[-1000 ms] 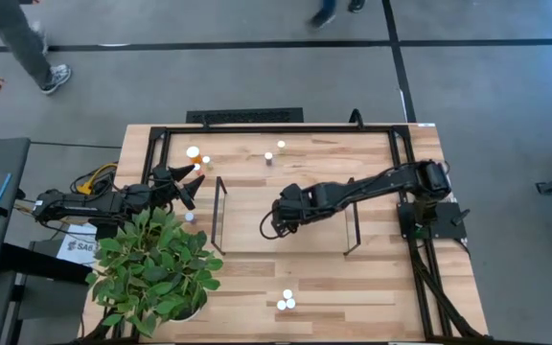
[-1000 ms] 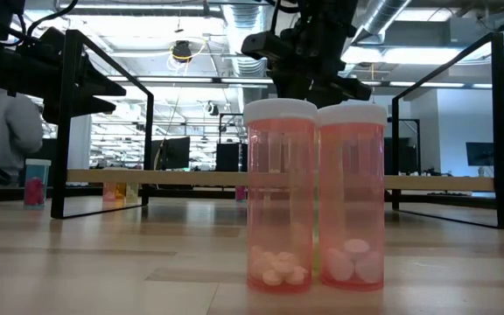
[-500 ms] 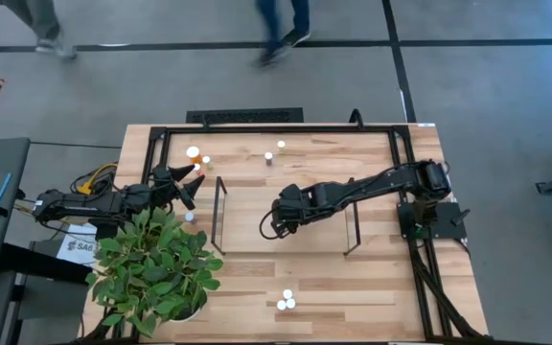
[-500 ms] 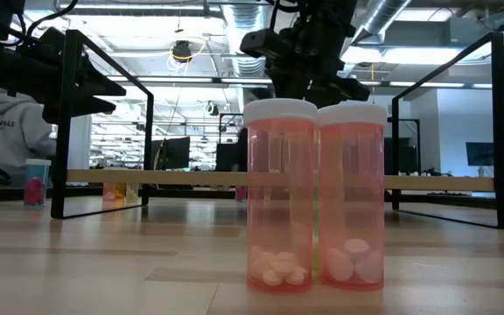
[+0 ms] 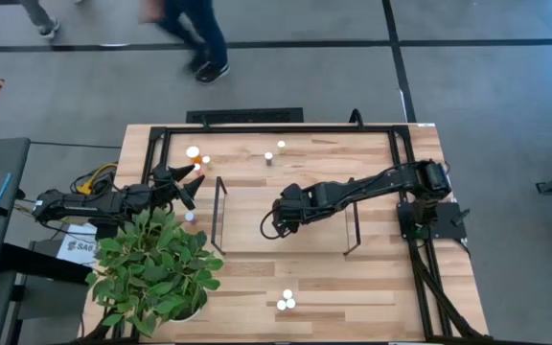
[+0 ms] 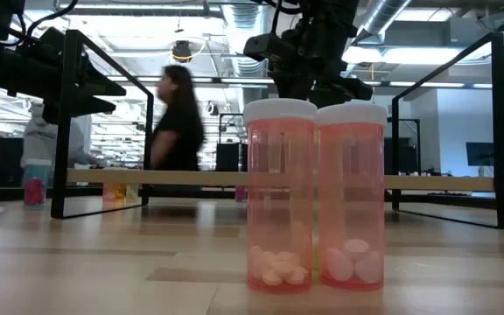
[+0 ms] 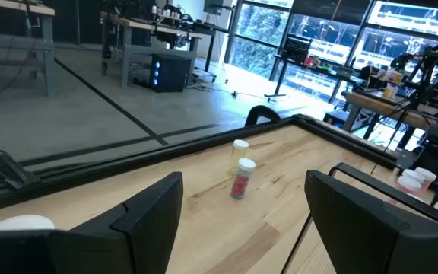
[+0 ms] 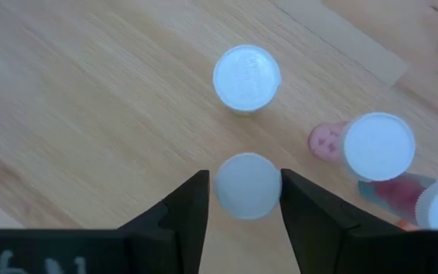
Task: Pick and place medicine bottles onto shelf by color
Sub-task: Put the orange pill bottle on the shelf, then put the yellow pill bottle on the shelf
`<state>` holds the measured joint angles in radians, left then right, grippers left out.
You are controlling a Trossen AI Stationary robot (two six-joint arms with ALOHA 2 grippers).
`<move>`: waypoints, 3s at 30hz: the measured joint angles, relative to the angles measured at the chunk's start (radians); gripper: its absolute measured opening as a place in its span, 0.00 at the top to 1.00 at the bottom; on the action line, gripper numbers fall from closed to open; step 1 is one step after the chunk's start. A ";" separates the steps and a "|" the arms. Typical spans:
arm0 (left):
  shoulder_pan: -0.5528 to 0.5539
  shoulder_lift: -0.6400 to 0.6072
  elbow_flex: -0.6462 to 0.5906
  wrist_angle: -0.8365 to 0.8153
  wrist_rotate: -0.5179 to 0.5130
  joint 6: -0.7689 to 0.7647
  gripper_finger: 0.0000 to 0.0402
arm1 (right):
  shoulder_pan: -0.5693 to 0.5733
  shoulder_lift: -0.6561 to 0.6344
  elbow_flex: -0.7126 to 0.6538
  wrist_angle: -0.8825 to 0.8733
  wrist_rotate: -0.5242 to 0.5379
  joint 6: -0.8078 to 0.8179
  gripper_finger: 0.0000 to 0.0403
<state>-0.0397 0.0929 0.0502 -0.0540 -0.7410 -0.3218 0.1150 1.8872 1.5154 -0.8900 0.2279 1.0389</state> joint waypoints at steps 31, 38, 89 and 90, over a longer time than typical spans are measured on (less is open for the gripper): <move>0.000 0.000 0.000 0.000 0.000 0.000 0.34 | 0.030 -0.007 0.230 -0.400 -0.056 0.034 0.36; 0.000 0.000 0.000 0.000 0.000 0.000 0.34 | 0.122 -0.007 0.231 -0.498 -0.144 0.179 0.36; 0.000 0.000 0.000 0.000 0.000 0.000 0.34 | 0.395 0.393 0.625 -0.324 -0.191 0.742 0.37; 0.000 0.000 0.000 0.000 0.000 0.000 0.34 | 0.395 0.393 0.625 -0.311 -0.177 0.723 0.37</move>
<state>-0.0396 0.0925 0.0499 -0.0544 -0.7409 -0.3218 0.5101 2.2807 2.1403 -1.2007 0.0510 1.7624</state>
